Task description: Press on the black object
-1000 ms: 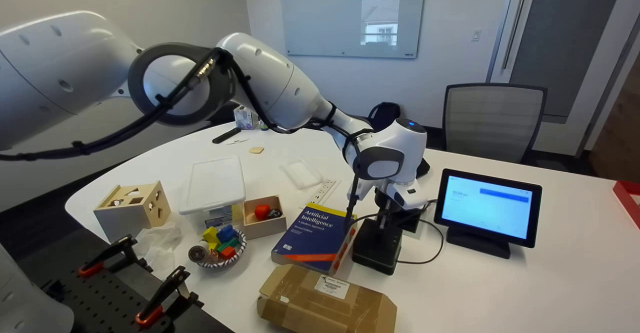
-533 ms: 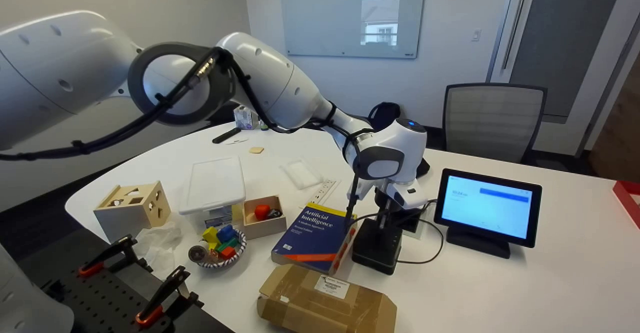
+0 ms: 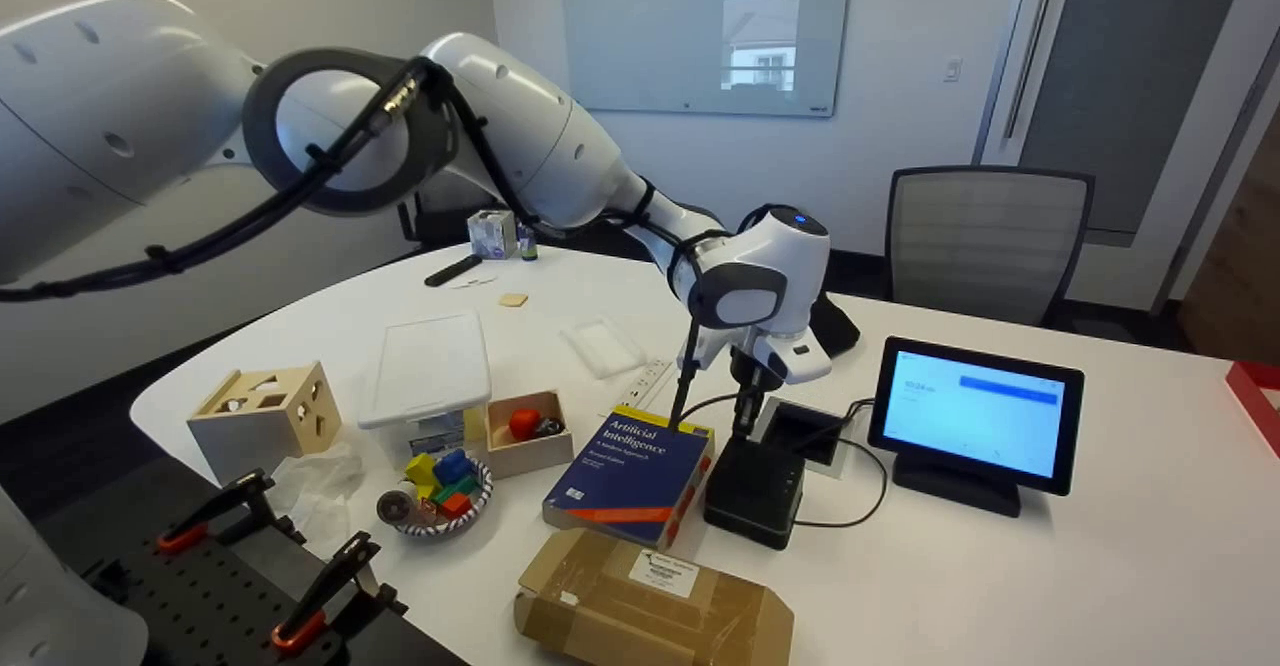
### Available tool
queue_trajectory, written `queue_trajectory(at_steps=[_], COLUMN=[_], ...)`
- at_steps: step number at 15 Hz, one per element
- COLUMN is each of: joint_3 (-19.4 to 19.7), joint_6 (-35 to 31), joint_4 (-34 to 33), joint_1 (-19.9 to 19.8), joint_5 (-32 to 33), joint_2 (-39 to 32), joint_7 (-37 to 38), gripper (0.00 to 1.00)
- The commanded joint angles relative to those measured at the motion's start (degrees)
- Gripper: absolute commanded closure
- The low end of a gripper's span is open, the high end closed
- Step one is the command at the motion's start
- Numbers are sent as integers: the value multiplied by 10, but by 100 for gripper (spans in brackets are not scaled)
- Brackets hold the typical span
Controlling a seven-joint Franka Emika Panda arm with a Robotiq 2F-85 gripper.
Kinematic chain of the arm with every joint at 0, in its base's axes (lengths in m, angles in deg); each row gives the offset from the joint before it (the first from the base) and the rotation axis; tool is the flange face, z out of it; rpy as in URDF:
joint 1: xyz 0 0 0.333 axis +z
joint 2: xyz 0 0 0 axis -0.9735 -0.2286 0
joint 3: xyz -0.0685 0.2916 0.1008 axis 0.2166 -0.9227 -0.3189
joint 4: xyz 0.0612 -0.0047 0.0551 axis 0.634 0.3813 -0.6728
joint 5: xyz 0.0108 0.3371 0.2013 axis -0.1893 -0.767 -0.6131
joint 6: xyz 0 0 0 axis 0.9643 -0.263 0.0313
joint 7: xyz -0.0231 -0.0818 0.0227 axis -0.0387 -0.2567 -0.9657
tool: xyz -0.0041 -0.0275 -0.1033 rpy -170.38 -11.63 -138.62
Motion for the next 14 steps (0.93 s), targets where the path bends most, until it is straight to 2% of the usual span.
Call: queue_trajectory(at_steps=[1,3,4,5,7,14], joint_3=[2,4,8,12,11,20], joint_6=[-12,-11,-12,-13,-15,-28], joint_4=[111,151,174,198,242,393], joint_1=[31,51,63,77,97,175], joint_5=[1,9,16,24,49,148], joint_2=[105,148,170,192,234,370], joint_7=[-14,-20,-24,-25,-26,-11], gripper=[100,100,74,73,60,7])
